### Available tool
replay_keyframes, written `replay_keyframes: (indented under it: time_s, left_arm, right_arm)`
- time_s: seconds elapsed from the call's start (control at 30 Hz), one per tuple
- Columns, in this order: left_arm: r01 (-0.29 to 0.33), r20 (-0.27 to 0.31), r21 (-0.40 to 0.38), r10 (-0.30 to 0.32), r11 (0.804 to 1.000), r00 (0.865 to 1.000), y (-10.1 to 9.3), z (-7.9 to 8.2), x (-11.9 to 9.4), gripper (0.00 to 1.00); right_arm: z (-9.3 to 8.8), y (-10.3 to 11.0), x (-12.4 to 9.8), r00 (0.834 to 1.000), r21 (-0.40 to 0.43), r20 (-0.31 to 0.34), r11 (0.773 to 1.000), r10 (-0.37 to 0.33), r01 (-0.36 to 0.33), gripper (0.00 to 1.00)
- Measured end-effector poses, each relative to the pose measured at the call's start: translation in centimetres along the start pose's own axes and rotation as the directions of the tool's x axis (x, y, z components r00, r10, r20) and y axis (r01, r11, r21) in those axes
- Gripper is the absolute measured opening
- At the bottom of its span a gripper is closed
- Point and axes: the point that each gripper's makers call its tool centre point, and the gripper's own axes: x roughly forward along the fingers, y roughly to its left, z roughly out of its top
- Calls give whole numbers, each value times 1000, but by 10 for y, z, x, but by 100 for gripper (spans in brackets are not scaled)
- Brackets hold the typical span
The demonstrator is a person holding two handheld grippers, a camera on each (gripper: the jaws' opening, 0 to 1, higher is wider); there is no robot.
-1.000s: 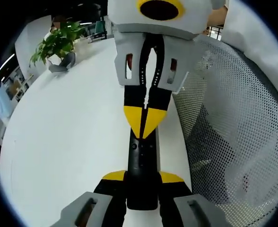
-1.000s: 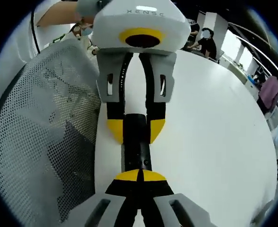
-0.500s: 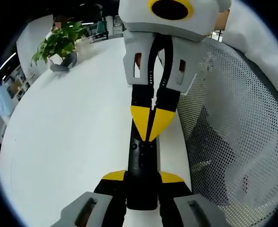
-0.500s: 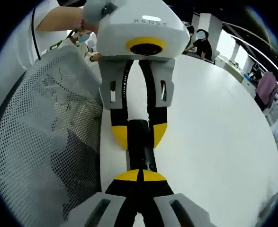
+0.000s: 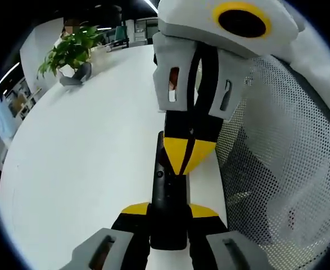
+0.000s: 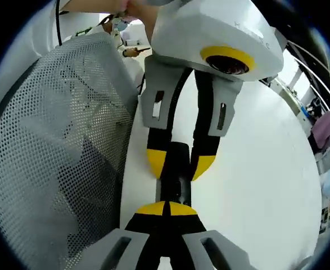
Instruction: Press the specified remote control buttons in sequence, fully releasing each button before pressing the next.
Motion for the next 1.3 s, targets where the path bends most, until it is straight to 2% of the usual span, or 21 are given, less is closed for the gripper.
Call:
replay_keyframes:
  time_s: [0.07,0.13,0.27,0.37,0.4,0.43,0.5,0.57,0.73,0.9,0.97,1.0,1.13,1.23,1.3]
  left_arm:
    - [1,-5,3,-1,1000,1000,0,0,0,24]
    - [4,-10,7,-4,1000,1000,0,0,1,24]
    - [6,-13,13,-6,1000,1000,-1,0,1,24]
    - [6,-12,12,-6,1000,1000,-1,0,1,24]
    - [6,-12,13,-6,1000,1000,-1,0,1,24]
    - [6,-12,16,-6,1000,1000,-1,0,1,24]
    - [4,-17,31,-3,1000,1000,-2,0,1,24]
    - [5,-19,31,-4,1000,1000,-3,0,2,24]
    - [9,-26,40,-8,999,1000,-4,1,2,24]
    - [12,-24,39,-11,999,1000,-4,1,2,24]
    - [11,-17,29,-10,1000,1000,-4,1,2,24]
    - [10,-14,27,-9,1000,1000,-3,1,2,24]
    - [10,-12,28,-10,1000,1000,-3,1,1,24]
    - [13,-16,35,-13,999,1000,-3,1,1,24]
    - [15,-16,36,-14,999,1000,-3,1,1,24]
  right_arm:
    - [0,4,4,1000,-2,-3,1000,19,-19,0]
    - [1,1,4,1000,-41,-12,999,22,-22,0]
    - [0,1,4,1000,13,-4,1000,26,-26,0]
    - [0,2,4,1000,0,1,1000,12,-12,0]
    - [0,1,4,1000,9,13,1000,3,-3,0]
    - [2,1,3,999,60,53,998,-6,2,0]
    - [0,2,0,996,158,86,987,7,-20,0]
    - [-3,-5,-5,995,176,98,984,-32,14,0]
    - [-9,-13,-9,995,196,89,980,-39,21,0]
    - [0,-13,-4,995,171,100,985,-9,-8,0]
    - [-8,-11,1,999,133,40,991,8,-13,0]
    - [-3,-11,-1,998,118,66,993,6,-14,0]
    - [-3,-12,1,999,86,42,996,1,-5,0]
    - [-4,-12,2,1000,0,-4,1000,-19,19,0]
    - [-2,-12,2,1000,-3,-18,1000,-24,24,0]
